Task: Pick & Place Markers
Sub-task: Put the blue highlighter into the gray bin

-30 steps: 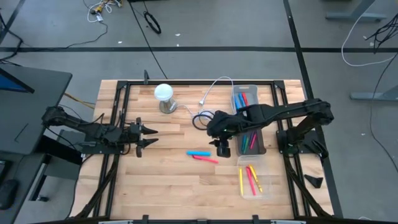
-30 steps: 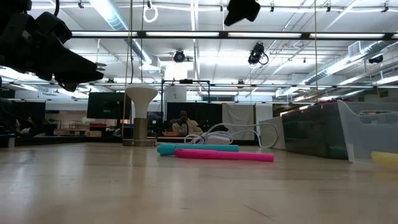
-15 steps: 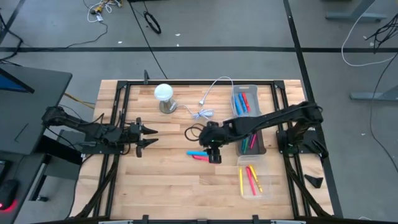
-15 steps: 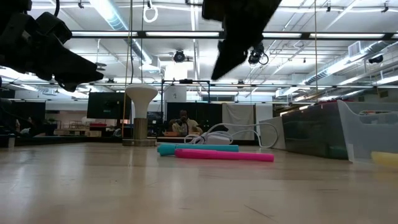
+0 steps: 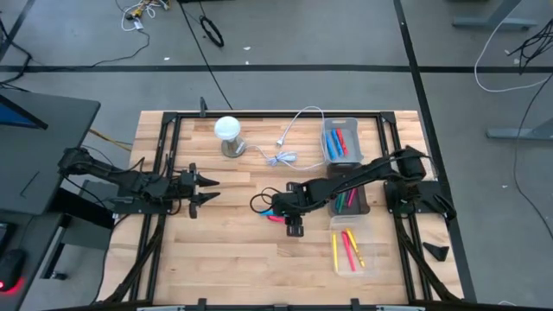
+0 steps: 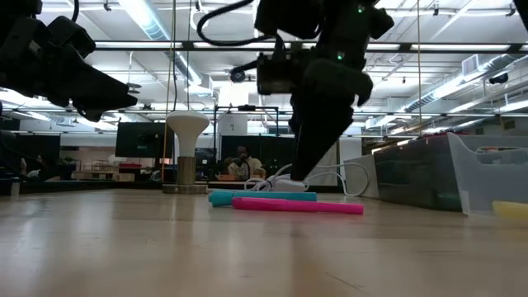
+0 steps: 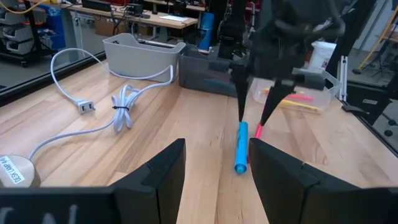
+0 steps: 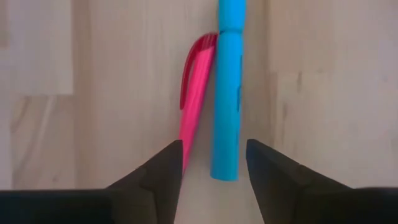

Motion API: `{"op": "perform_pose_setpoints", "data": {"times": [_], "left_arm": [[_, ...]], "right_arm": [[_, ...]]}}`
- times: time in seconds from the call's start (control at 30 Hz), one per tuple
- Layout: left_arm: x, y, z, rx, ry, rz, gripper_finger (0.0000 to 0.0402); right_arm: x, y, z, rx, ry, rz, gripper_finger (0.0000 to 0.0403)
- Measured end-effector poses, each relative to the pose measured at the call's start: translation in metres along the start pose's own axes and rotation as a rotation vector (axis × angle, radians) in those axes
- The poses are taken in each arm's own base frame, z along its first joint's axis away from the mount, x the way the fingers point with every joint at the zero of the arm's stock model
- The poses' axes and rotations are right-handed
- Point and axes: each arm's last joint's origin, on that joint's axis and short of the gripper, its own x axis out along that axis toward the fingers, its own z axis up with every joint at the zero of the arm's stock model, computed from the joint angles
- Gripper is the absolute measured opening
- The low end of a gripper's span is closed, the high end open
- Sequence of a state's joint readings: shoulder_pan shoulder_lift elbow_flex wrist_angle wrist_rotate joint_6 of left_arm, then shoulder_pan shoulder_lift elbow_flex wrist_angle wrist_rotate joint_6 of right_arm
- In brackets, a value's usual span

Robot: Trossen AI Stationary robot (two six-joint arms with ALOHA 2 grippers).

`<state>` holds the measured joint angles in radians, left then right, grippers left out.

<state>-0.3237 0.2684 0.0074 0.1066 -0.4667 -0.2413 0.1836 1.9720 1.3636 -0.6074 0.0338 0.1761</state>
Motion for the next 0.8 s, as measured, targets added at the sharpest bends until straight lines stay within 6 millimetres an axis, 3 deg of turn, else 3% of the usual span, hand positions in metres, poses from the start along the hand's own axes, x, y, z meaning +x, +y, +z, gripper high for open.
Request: {"op": "perform_pose_setpoints", "data": {"times": [0.33, 0.63, 0.8], "left_arm": [[0.0, 0.0, 0.0, 0.0, 0.0, 0.0, 0.0183], [0.0, 0.0, 0.0, 0.0, 0.0, 0.0, 0.0183], [0.0, 0.0, 0.0, 0.0, 0.0, 0.0, 0.0183]], "right_arm": [[0.024, -0.001, -0.005, -0.02, 0.053, -0.047, 0.0166], [0.025, -0.002, -0.002, -0.041, 0.023, -0.09, 0.0155], [0.031, -0.002, -0.002, -0.062, 0.025, -0.085, 0.0128]]}}
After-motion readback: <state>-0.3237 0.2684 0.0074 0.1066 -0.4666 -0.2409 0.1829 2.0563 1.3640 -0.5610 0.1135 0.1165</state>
